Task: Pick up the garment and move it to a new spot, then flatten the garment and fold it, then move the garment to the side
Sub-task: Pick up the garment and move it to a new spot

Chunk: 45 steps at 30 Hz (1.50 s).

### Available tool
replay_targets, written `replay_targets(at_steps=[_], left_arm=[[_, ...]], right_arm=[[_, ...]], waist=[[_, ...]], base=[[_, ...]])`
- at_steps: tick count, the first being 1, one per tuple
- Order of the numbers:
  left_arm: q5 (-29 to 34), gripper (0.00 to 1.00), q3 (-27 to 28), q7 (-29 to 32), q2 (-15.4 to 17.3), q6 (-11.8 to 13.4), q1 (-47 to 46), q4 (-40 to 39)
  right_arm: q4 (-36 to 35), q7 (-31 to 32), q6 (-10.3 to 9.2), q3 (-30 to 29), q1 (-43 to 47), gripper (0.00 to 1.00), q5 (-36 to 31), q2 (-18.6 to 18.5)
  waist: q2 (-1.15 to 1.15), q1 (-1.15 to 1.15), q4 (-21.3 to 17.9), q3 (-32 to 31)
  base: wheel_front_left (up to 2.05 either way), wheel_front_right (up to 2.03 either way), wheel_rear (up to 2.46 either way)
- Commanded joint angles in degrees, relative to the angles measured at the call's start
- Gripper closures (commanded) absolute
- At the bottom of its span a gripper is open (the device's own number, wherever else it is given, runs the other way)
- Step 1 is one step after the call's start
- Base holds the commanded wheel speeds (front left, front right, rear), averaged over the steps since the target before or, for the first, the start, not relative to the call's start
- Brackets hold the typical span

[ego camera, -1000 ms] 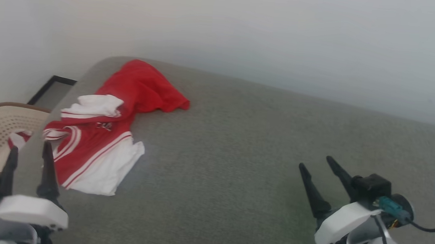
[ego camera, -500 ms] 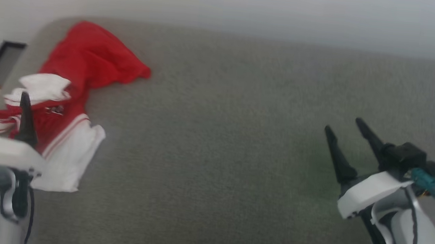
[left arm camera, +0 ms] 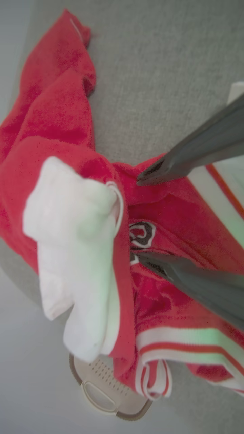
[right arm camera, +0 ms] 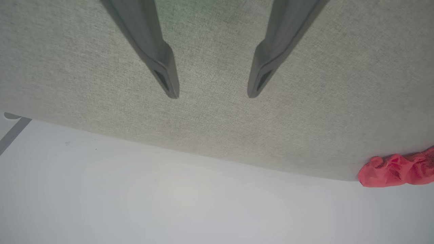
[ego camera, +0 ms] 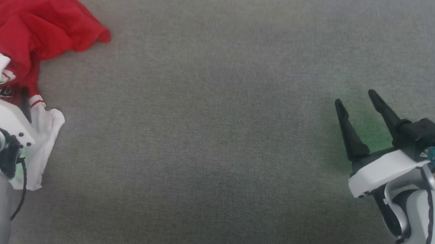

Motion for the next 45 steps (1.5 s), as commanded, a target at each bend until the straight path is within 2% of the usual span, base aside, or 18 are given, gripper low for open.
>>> replay_targets(at_steps=[1,6,12,13,15,25,33,38,45], left_arm=[[0.0,0.0,-0.5,1.7,0.3,-0.3,-2.2,2.7],[-0.4,0.0,-1.8,7.5,0.0,-0.8,-5.6,11.3],[-1.8,0.0,-2.0,11.5,-0.7,-1.0,-7.7,19.2],[-1.8,0.13,-2.1,11.5,-0.6,-1.0,-8.0,19.9],[-1.5,1.0,-2.4,10.4,0.0,-0.9,-8.9,20.5],[0.4,1.0,-4.3,2.9,4.4,-2.6,-13.1,18.3],[2.2,1.0,-7.4,-1.0,7.2,-4.3,-14.7,11.8],[2.6,1.0,-9.3,-0.2,9.1,-4.8,-15.0,5.3],[1.7,1.0,-11.8,5.6,11.7,-5.1,-12.6,-8.4]], right_arm=[[-0.8,0.5,0.0,-0.1,-0.9,0.0,0.0,-0.2],[-1.9,1.7,0.0,-0.2,-1.6,0.0,0.0,-0.8],[-2.4,2.6,0.0,0.3,-2.0,0.0,0.0,-1.1],[-2.4,2.7,0.0,0.3,-1.9,0.0,0.0,-1.1],[-2.1,2.6,0.0,0.0,-1.5,0.0,0.0,-1.1],[-0.2,1.1,0.0,-2.3,1.7,0.0,0.0,0.4],[1.1,-0.4,0.0,-4.5,5.6,0.0,-0.4,2.4],[1.4,-0.9,0.0,-5.1,7.6,0.0,-0.7,3.6],[1.6,-1.7,0.0,-5.4,9.3,0.0,-0.8,4.9]], waist=[[0.0,0.0,-0.2,1.3],[0.0,0.0,-0.1,2.2],[0.0,0.0,-0.3,2.3],[0.0,0.0,-0.4,2.0],[0.0,0.0,-0.2,1.3],[0.0,0.0,1.2,-4.7],[0.0,0.0,3.0,-11.2],[0.0,0.0,3.8,-14.8],[0.0,0.0,4.0,-18.4]], base=[[0.0,0.0,0.0],[0.0,0.0,0.0],[0.0,0.0,0.0],[0.0,0.0,0.0],[0.0,0.0,0.0],[0.0,0.0,0.0],[0.0,0.0,0.0],[0.0,0.0,0.0],[0.0,0.0,0.0]])
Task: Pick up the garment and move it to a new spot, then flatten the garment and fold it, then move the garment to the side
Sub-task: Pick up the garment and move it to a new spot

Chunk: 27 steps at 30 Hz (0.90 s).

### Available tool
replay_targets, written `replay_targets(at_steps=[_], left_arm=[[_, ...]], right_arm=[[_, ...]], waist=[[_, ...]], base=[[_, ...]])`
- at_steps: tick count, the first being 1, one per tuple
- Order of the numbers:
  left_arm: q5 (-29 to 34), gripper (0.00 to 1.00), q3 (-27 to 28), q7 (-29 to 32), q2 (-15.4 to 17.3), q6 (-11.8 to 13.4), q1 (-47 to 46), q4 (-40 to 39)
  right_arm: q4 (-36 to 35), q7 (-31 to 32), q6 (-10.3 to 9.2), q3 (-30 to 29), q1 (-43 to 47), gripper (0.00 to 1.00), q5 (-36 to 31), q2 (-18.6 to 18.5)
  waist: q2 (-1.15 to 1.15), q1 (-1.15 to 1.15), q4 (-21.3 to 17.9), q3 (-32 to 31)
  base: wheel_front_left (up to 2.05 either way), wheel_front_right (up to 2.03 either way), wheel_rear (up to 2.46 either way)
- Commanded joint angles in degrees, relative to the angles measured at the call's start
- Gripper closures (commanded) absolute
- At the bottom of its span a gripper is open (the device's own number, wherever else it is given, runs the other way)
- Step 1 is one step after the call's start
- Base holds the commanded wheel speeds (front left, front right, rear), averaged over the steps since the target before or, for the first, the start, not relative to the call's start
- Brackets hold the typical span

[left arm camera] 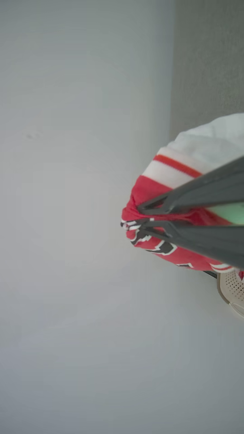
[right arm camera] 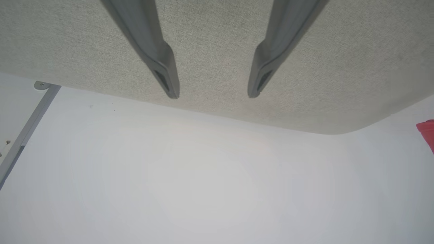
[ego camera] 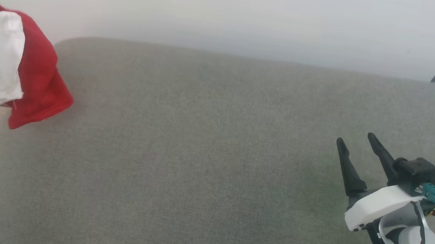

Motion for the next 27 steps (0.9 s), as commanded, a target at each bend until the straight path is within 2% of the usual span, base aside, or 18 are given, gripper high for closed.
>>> replay_targets(at_steps=[1,8,17,19,22,27], left_arm=[[-0.8,1.0,-0.4,1.3,0.2,-0.2,1.2,-2.6],[-3.1,1.0,-1.4,11.3,1.3,0.0,6.4,-19.2],[-6.4,1.0,-2.6,21.3,-0.2,1.9,13.0,-37.6],[-6.8,1.0,-2.9,22.3,-0.7,2.2,13.6,-39.2],[-7.1,1.0,-4.7,25.6,-1.7,3.2,15.6,-44.7],[-7.6,1.0,-7.3,28.9,-3.4,4.3,17.6,-48.3]], right_arm=[[-0.1,-0.6,0.0,0.0,0.6,0.0,-0.2,0.2],[0.2,-1.3,0.0,-0.9,1.1,0.0,-0.6,0.8],[0.0,-1.9,0.0,-4.1,0.7,0.0,-1.4,0.1],[0.0,-1.9,0.0,-4.6,0.7,0.0,-1.6,0.0],[-0.2,-1.9,0.0,-6.8,1.0,0.0,-2.4,-0.6],[-0.5,-2.1,0.0,-8.9,1.4,0.0,-3.0,-0.3]], waist=[[0.0,0.0,0.0,-1.1],[0.0,0.0,-2.2,-3.3],[0.0,0.0,-9.7,-3.6],[0.0,0.0,-10.6,-3.6],[0.0,0.0,-14.4,-3.2],[0.0,0.0,-18.2,-2.2]], base=[[0.0,0.0,0.0],[0.0,0.0,0.0],[0.0,0.0,0.0],[0.0,0.0,0.0],[0.0,0.0,0.0],[0.0,0.0,0.0]])
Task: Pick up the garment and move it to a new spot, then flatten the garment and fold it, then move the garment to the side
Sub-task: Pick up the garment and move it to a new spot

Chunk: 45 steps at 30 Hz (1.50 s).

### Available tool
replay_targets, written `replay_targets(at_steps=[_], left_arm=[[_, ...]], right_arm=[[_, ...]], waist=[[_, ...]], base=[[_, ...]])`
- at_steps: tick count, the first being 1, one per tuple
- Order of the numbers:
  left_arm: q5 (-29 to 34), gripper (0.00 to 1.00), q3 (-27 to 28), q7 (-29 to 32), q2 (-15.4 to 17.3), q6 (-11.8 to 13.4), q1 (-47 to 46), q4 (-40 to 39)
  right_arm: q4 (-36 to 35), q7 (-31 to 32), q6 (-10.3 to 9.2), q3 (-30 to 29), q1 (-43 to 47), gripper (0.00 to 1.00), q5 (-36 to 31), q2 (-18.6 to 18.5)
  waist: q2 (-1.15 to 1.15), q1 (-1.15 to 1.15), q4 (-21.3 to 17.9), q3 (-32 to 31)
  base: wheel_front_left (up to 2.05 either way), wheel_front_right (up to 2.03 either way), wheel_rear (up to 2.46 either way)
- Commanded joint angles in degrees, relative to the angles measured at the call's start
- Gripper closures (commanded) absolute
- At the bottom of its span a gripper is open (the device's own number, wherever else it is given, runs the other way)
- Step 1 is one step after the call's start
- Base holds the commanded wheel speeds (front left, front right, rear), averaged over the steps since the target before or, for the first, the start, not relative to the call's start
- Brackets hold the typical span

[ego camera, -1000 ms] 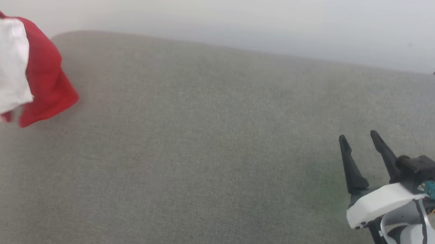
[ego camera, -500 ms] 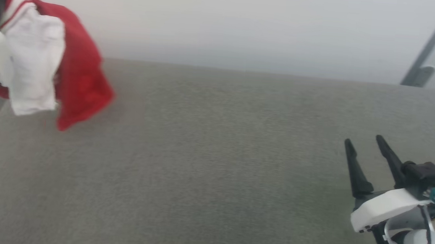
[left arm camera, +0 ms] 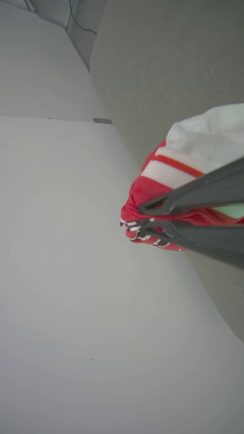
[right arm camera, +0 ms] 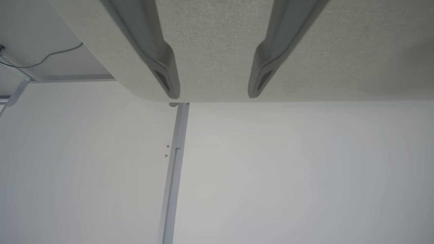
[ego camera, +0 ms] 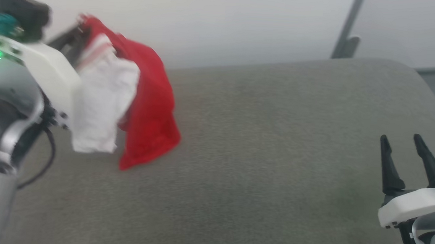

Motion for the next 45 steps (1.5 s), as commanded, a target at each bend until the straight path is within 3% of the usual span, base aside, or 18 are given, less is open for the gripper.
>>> replay_targets(at_steps=[1,14,22,32,34,35,37,39,45], left_arm=[[-0.7,1.0,-0.4,0.9,-0.5,0.6,1.3,-0.9],[-3.9,1.0,-7.9,7.9,-5.6,2.8,13.7,3.0],[-3.4,1.0,-11.9,4.9,-8.3,1.5,18.0,13.2],[-1.8,1.0,-15.3,-0.5,-11.2,-0.5,15.7,28.8],[-1.9,0.78,-15.7,-1.4,-11.6,-1.0,14.9,30.8],[-1.9,0.78,-15.7,-1.4,-11.6,-1.0,14.9,30.8],[-2.0,0.53,-15.9,-2.8,-11.7,-1.6,14.0,32.2],[-2.2,0.0,-16.4,-4.3,-11.9,-2.2,13.2,32.8],[-3.2,0.0,-16.3,-7.9,-10.9,-3.1,12.7,31.8]], right_arm=[[-0.4,-0.4,0.0,-0.4,0.5,0.0,-0.5,0.3],[1.8,-2.1,0.0,-0.6,1.0,0.0,-0.9,3.6],[3.8,-3.1,0.0,0.2,0.0,0.0,-0.9,4.1],[5.1,-3.2,0.0,1.6,-0.7,0.0,-1.1,3.8],[5.2,-3.1,0.0,1.6,-0.7,0.0,-1.2,3.7],[5.2,-3.1,0.0,1.6,-0.7,0.0,-1.2,3.7],[5.4,-3.2,0.0,1.6,-0.6,0.0,-1.1,3.5],[5.4,-3.1,0.0,1.6,-0.4,0.0,-1.3,3.4],[5.3,-2.7,0.0,1.3,1.0,0.0,-1.6,3.1]], waist=[[0.0,0.0,-2.5,1.0],[0.0,0.0,-5.9,3.3],[0.0,0.0,-6.2,3.6],[0.0,0.0,-5.8,2.9],[0.0,0.0,-5.5,2.6],[0.0,0.0,-5.5,2.6],[0.0,0.0,-5.1,2.2],[0.0,0.0,-4.6,1.6],[0.0,0.0,-2.8,-0.8]], base=[[0.0,0.0,0.0],[0.0,0.0,0.0],[0.0,0.0,0.0],[0.0,0.0,0.0],[0.0,0.0,0.0],[0.0,0.0,0.0],[0.0,0.0,0.0],[0.0,0.0,0.0],[0.0,0.0,0.0]])
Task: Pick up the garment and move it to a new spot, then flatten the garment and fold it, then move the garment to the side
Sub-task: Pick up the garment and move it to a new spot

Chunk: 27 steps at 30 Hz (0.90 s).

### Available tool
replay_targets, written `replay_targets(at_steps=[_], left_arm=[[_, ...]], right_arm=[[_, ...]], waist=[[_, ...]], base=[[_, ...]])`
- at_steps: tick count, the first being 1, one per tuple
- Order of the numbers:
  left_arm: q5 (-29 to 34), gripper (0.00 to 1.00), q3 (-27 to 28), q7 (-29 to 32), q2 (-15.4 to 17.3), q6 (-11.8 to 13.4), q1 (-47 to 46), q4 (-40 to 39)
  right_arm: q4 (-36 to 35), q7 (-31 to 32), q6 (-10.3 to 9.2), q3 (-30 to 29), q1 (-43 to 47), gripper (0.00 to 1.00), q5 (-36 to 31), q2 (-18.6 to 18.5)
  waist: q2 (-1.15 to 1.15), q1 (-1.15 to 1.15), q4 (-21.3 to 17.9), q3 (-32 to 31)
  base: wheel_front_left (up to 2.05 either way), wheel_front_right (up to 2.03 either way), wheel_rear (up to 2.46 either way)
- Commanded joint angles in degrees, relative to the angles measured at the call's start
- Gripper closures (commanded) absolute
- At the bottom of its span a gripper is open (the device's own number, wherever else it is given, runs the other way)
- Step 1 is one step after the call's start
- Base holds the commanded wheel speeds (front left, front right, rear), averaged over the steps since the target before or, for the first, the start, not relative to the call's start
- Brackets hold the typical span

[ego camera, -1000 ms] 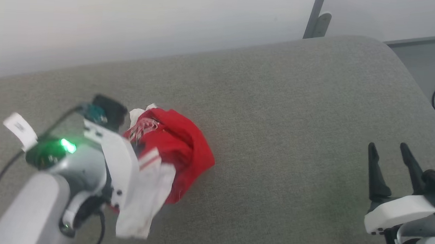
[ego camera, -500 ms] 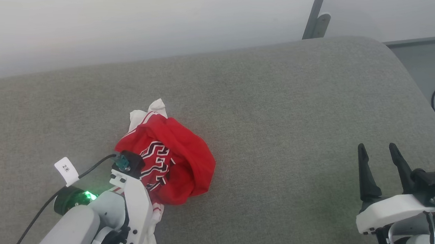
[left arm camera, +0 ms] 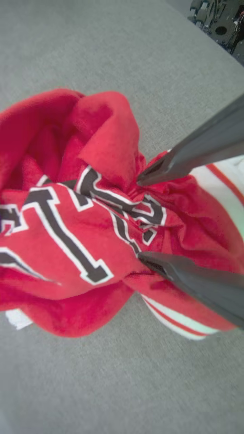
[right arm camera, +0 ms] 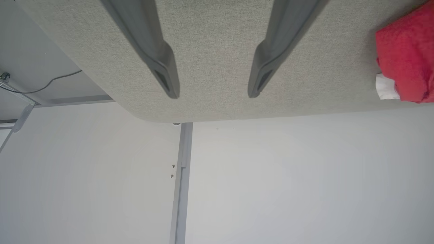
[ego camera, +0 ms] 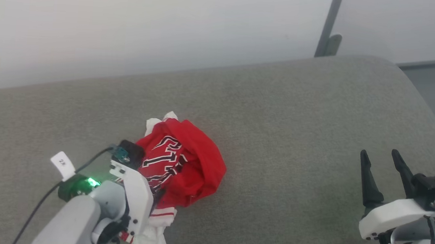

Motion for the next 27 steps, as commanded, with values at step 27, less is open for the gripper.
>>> replay_targets(at_steps=[27], left_arm=[[-5.9,0.0,18.4,-33.4,7.9,4.5,20.4,-13.7]], right_arm=[[-1.3,-1.8,0.0,-4.3,5.4,0.0,-2.2,0.8]], waist=[[0.0,0.0,11.4,-5.1]], base=[[0.0,0.0,0.0]])
